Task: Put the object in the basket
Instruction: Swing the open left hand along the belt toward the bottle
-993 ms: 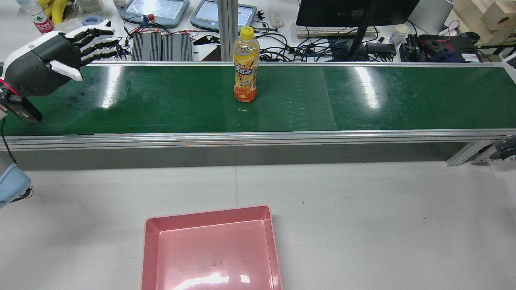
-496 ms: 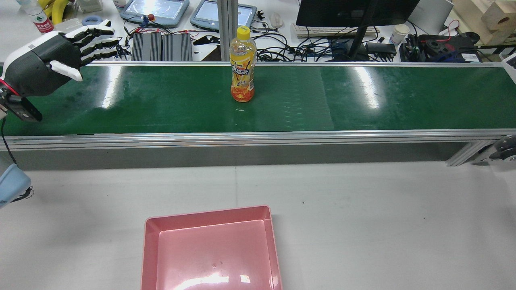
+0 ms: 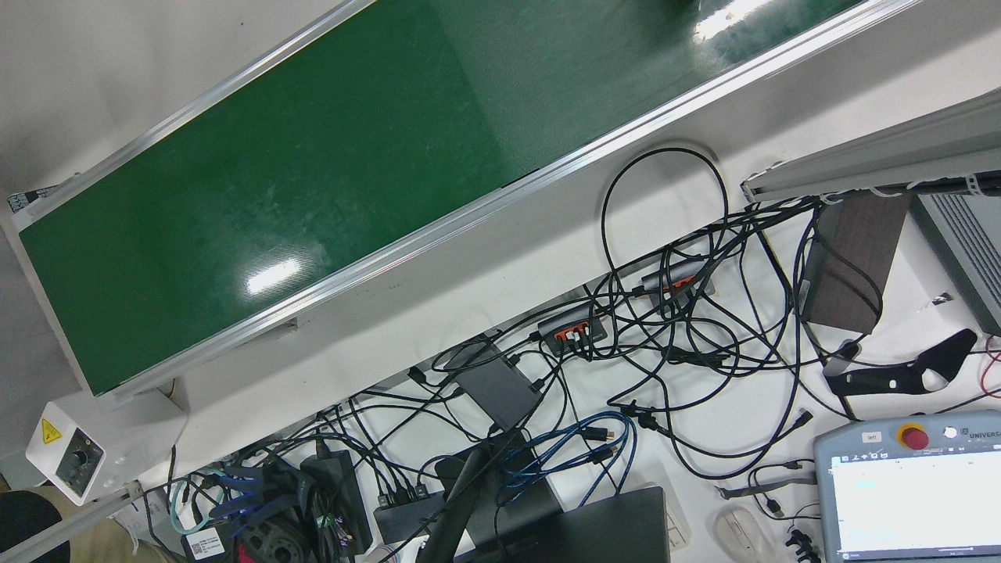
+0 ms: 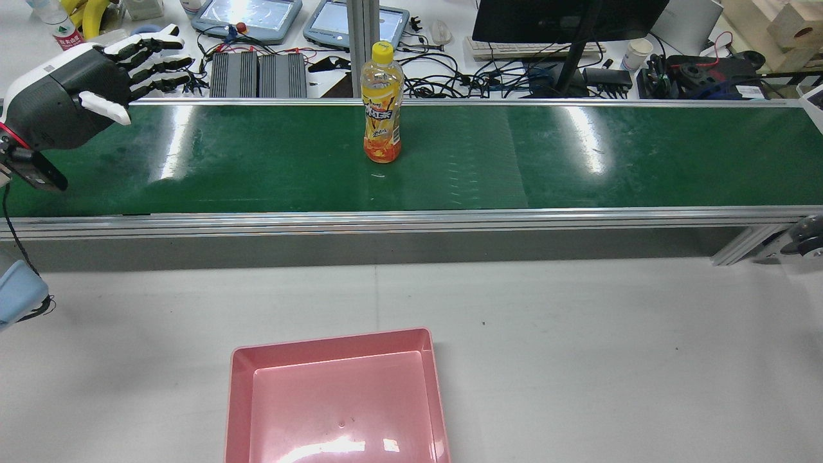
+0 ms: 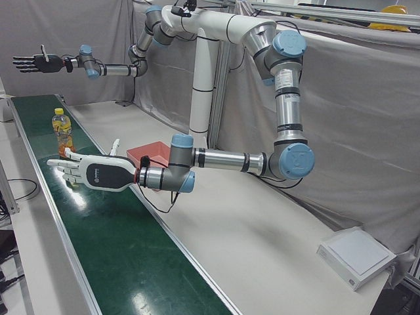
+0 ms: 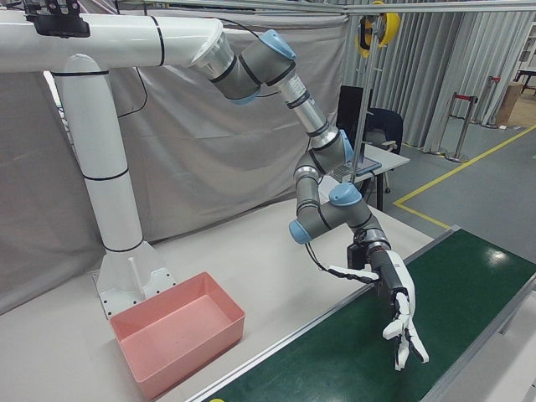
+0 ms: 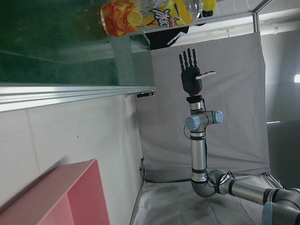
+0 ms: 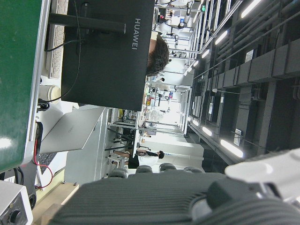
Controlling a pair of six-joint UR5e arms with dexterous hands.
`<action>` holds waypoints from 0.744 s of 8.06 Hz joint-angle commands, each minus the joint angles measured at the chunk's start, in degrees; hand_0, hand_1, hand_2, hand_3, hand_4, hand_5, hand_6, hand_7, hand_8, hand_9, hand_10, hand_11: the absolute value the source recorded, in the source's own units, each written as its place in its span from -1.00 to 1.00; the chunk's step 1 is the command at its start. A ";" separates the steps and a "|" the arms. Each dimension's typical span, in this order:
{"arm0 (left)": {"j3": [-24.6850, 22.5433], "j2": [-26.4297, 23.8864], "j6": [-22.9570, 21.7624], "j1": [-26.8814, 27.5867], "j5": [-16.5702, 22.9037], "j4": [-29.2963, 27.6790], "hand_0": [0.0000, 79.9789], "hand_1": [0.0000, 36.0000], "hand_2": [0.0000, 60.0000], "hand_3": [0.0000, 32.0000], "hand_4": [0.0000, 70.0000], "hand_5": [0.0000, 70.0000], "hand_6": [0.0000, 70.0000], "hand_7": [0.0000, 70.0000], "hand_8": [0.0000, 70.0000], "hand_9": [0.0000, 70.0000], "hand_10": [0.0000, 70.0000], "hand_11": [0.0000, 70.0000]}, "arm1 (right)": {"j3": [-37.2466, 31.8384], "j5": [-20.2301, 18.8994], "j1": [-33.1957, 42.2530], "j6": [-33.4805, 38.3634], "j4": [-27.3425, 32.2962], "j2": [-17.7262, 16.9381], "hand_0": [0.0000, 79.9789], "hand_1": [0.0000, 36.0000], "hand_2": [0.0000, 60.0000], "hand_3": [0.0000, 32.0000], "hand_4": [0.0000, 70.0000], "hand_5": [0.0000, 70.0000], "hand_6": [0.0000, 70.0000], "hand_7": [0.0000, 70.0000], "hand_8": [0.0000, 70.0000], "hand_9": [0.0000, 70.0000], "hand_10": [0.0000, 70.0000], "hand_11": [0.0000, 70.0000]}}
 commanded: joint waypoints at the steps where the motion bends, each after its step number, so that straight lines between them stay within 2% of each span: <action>1: -0.64 -0.95 -0.15 0.58 -3.38 2.57 0.27 -0.47 -1.00 -0.74 -0.58 -0.21 -0.91 -0.94 -0.67 -0.65 -0.72 -0.56 | 0.14 0.00 0.01 0.03 0.00 0.00 -1.00 -1.00 -1.00 -1.00 -1.00 -1.00 -1.00 -1.00 -1.00 -1.00 -1.00 -1.00; 3: -0.56 -2.27 0.19 1.11 -3.57 4.95 0.28 -0.46 -1.00 -0.70 -0.59 -0.24 -0.92 -0.94 -0.68 -0.67 -0.73 -0.57 | 0.31 0.00 0.01 0.03 0.00 0.00 -1.00 -1.00 -1.00 -1.00 -1.00 -1.00 -1.00 -1.00 -1.00 -1.00 -1.00 -1.00; 4: -0.38 -2.53 0.28 3.03 -3.92 5.65 0.29 -0.47 -1.00 -0.64 -0.60 -0.27 -0.93 -0.94 -0.69 -0.68 -0.73 -0.57 | 0.40 0.00 0.10 0.03 0.00 0.00 -1.00 -1.00 -1.00 -1.00 -1.00 -1.00 -1.00 -1.00 -1.00 -1.00 -1.00 -1.00; 6: -0.46 -6.13 0.37 3.22 -4.36 9.16 0.33 -0.38 -1.00 -0.58 -0.59 -0.31 -0.93 -0.95 -0.70 -0.69 -0.73 -0.57 | 0.49 0.00 0.19 0.03 0.00 0.00 -1.00 -1.00 -1.00 -1.00 -1.00 -1.00 -1.00 -1.00 -1.00 -1.00 -1.00 -1.00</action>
